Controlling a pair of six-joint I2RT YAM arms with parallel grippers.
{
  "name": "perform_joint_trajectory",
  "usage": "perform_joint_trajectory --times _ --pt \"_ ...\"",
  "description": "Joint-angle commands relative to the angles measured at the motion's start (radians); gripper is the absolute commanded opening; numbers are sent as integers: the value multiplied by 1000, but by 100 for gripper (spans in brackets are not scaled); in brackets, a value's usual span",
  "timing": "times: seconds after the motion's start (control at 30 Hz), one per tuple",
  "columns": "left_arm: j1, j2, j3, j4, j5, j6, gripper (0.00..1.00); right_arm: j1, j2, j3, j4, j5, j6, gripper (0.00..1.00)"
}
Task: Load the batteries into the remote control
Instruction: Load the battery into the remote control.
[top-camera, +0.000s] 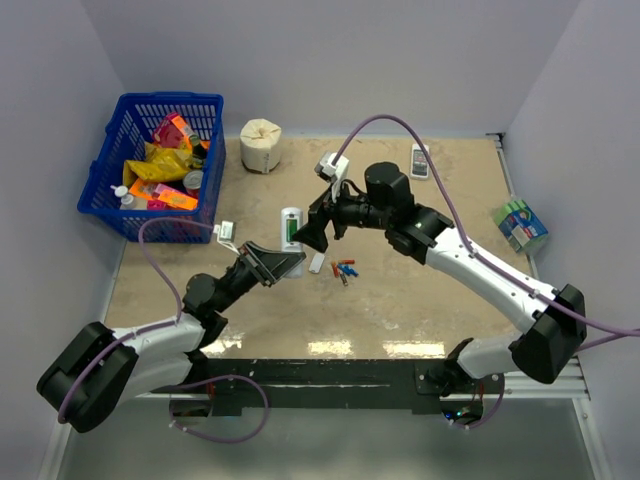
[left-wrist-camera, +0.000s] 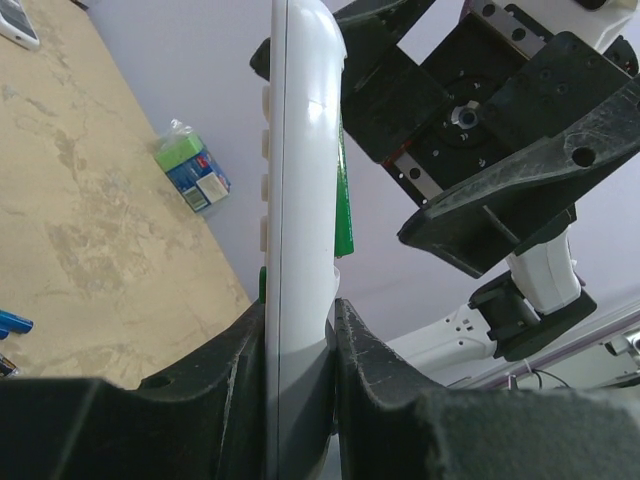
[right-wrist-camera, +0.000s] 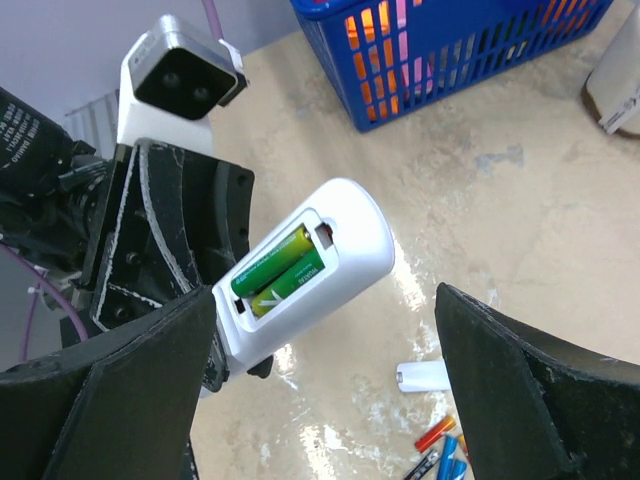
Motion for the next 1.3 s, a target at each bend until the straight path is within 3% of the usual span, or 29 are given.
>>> perform_joint_trajectory --times 0.0,0.5,0.67,0.77,0.83,0.93,1.07,1.2,1.27 --pt "7 4 48 69 13 38 0 3 -7 -13 45 16 40 93" --pt "6 2 59 65 16 41 0 20 57 1 70 -12 43 88" --pt "6 -7 54 59 13 46 0 20 63 4 75 -6 38 80" --pt "6 -12 51 60 13 46 0 17 63 2 81 -10 47 68" --pt "6 -15 48 63 12 46 0 11 68 -1 87 -18 55 53" --pt "6 -21 50 68 15 50 0 11 79 -1 88 -35 60 41" --pt "7 -26 51 71 27 64 0 10 89 -5 105 -52 84 33" --pt "6 -35 57 60 36 78 0 6 102 10 107 -69 98 36" --pt "6 -41 57 46 32 84 0 6 96 14 111 -66 109 45"
